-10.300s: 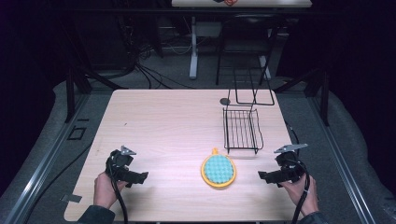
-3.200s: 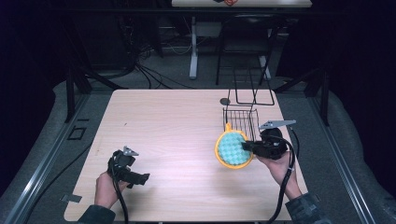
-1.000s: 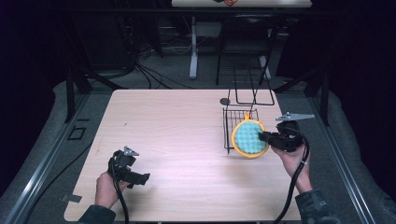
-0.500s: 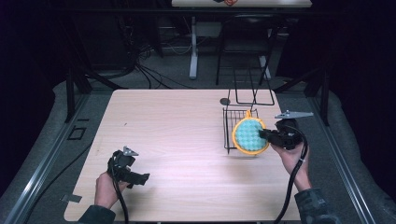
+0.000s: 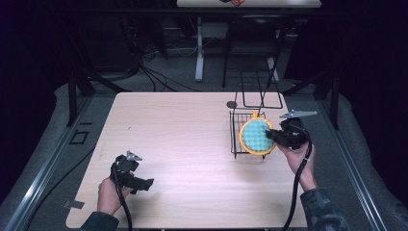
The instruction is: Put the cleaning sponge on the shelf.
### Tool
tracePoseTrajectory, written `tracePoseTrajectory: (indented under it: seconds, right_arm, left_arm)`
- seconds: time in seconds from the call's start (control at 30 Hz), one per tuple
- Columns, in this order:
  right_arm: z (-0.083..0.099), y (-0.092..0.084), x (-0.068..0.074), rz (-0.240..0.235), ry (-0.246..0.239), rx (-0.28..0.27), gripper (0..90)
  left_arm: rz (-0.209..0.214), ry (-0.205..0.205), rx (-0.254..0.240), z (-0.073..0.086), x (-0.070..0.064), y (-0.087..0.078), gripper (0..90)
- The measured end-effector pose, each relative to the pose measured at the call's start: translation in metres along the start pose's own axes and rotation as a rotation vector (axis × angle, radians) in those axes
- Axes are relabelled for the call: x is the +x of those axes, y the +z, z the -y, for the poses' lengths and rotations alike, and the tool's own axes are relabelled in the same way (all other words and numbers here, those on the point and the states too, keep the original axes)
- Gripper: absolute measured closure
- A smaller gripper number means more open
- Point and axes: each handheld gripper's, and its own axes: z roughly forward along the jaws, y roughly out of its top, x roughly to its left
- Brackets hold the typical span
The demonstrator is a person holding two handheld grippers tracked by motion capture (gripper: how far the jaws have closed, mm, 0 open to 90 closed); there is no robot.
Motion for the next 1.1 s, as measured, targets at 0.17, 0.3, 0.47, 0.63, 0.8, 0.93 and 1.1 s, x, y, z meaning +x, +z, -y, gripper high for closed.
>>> tracePoseTrajectory:
  seconds: [0.17, 0.3, 0.47, 0.63, 0.8, 0.93, 1.1]
  right_arm:
    - [-0.002, 0.005, -0.002, 0.008, 0.004, 0.001, 85.2]
    - [-0.003, 0.007, -0.001, 0.011, 0.003, 0.001, 85.3]
    - [-0.004, 0.010, -0.003, 0.021, 0.004, 0.005, 85.2]
    - [-0.005, 0.015, -0.005, 0.019, 0.016, 0.008, 85.2]
    - [-0.005, 0.020, -0.009, 0.028, 0.027, 0.025, 85.2]
    - [-0.005, 0.023, -0.011, 0.029, 0.039, 0.023, 85.2]
    - [-0.005, 0.027, -0.013, 0.036, 0.045, 0.025, 85.2]
  left_arm:
    - [-0.005, 0.000, -0.003, 0.000, 0.000, 0.000, 1.2]
    - [-0.003, 0.001, -0.004, 0.000, 0.000, 0.000, 1.2]
    - [-0.002, 0.001, 0.000, 0.000, 0.000, -0.001, 1.2]
    - [-0.001, 0.001, 0.001, 0.000, 0.001, -0.001, 1.2]
    - [-0.005, 0.002, -0.002, 0.000, 0.000, 0.000, 1.2]
    - [-0.001, 0.001, 0.000, 0.000, 0.000, -0.001, 1.2]
    - [-0.005, 0.002, -0.002, 0.000, 0.000, 0.000, 1.2]
